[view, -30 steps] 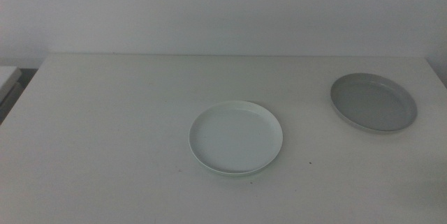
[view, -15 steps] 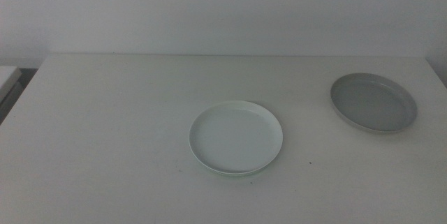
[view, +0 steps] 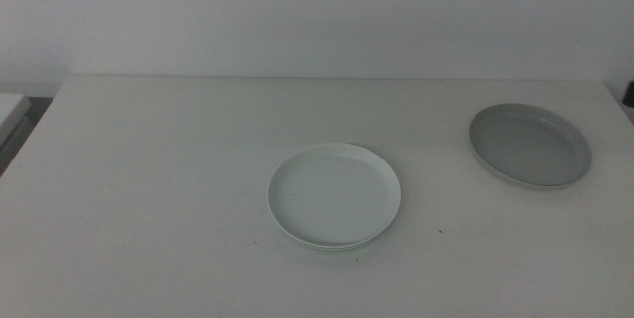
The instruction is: Stack the three bowls on top of each other.
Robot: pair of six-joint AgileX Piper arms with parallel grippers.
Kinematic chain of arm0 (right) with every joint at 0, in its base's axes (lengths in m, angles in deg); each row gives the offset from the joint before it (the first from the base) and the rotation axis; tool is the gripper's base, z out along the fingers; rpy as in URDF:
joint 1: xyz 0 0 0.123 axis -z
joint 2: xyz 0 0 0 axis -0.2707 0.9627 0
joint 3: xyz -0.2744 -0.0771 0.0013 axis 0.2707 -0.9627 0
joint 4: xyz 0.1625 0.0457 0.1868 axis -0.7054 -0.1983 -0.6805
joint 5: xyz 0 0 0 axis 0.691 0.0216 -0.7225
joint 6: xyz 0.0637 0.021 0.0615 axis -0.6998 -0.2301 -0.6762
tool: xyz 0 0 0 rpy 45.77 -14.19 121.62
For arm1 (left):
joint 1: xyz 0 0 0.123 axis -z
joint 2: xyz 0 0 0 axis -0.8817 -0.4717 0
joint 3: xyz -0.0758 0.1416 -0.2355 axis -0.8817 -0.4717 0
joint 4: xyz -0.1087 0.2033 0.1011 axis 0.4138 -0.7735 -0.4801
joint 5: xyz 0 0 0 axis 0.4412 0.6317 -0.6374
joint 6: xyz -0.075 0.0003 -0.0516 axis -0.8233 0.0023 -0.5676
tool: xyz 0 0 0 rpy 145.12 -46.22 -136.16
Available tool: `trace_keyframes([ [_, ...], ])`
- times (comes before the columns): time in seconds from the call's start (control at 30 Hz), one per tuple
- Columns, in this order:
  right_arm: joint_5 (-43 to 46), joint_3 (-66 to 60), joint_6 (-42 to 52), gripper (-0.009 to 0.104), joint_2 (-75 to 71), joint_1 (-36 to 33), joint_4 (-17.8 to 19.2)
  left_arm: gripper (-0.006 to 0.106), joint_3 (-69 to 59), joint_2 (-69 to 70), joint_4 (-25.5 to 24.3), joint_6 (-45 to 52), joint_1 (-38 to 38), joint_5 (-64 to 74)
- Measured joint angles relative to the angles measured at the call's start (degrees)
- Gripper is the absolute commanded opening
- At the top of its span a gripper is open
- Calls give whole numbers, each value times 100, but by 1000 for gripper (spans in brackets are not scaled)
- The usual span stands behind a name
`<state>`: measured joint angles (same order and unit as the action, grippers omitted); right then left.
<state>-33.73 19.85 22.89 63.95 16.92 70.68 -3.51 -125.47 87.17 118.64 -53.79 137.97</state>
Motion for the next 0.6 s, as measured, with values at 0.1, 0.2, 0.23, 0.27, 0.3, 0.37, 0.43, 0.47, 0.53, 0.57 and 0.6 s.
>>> trace_keyframes([
  [0.1, -377, 634, 49, 93, 694, 0, 0, 94, 0, 0, 0, 0, 0, 0],
  [0.2, -713, 1355, 176, 93, 1521, 99, 0, 94, 0, 0, 0, 0, 0, 0],
  [0.23, -815, 1602, 204, 93, 1790, 184, 0, 94, 0, 0, 0, 0, 0, 0],
  [0.27, -896, 1841, 231, 93, 1998, 269, -23, 94, 0, 0, 0, 0, 0, 0],
  [0.3, -1003, 2068, 247, 93, 2255, 389, -22, 94, 0, 0, 0, 0, 0, 0],
  [0.37, -1141, 2455, 260, 93, 2686, 637, -33, 94, 0, 0, 0, 0, 0, 0],
  [0.43, -1219, 2867, 281, 93, 3115, 853, -33, 94, 0, 0, 0, 0, 0, 0],
  [0.47, -1245, 3032, 300, 93, 3277, 923, -23, 94, 0, 0, 0, 0, 0, 0],
  [0.53, -1385, 3456, 397, 93, 3716, 1056, -23, 94, 0, 0, 0, 0, 0, 0],
  [0.57, -1502, 3676, 452, 93, 3883, 1076, -23, 94, 0, 0, 0, 0, 0, -13],
  [0.6, -1890, 4265, 663, 93, 4529, 1098, -3, 94, 0, 0, 0, 0, 0, -13],
])
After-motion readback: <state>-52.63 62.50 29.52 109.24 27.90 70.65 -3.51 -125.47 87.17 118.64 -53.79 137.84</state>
